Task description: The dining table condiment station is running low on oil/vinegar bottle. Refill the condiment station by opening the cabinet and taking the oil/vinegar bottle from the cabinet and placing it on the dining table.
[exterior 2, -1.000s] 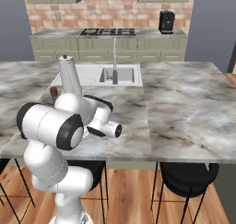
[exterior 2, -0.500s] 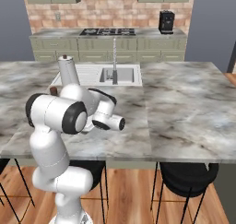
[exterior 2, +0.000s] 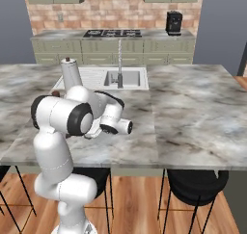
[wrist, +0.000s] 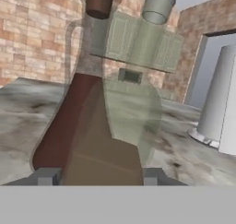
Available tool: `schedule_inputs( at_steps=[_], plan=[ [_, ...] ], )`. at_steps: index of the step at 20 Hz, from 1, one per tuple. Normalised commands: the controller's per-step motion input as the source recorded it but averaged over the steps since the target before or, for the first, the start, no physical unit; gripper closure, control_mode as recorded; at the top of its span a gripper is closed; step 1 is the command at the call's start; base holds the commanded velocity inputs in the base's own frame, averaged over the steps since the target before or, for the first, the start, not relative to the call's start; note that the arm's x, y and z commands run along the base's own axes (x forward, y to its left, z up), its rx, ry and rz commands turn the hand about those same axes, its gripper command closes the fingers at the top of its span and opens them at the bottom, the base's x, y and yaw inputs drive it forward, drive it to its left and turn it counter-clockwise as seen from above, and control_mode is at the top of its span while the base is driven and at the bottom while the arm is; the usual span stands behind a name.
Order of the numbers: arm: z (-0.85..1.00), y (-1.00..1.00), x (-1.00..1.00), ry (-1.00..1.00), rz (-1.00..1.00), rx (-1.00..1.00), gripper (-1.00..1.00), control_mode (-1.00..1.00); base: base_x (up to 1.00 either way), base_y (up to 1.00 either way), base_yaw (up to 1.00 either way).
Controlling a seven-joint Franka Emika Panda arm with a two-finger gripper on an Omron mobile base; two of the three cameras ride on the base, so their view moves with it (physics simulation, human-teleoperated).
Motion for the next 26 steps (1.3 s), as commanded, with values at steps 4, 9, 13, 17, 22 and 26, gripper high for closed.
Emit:
schedule_inputs(
  at_steps=[4,9,13,17,22,26],
  plan=[
    [-0.07,0.07,-0.01,-0.17,0.11,0.00,-1.00,-1.00,0.00,0.00,0.00],
    [0.00,0.00,-0.16,-0.14,0.11,0.00,-1.00,-1.00,0.00,0.00,0.00],
    [0.00,0.00,-0.25,-0.10,0.09,0.00,-1.00,-1.00,0.00,0.00,0.00],
    [0.01,0.00,-0.26,-0.06,0.08,0.00,-1.00,-1.00,0.00,0.00,0.00],
    [0.29,0.00,-0.23,-0.02,0.06,0.00,-1.00,-1.00,0.00,0.00,0.00],
    [0.55,0.00,-0.19,-0.01,0.01,0.00,-1.00,-1.00,0.00,0.00,0.00]
  ],
)
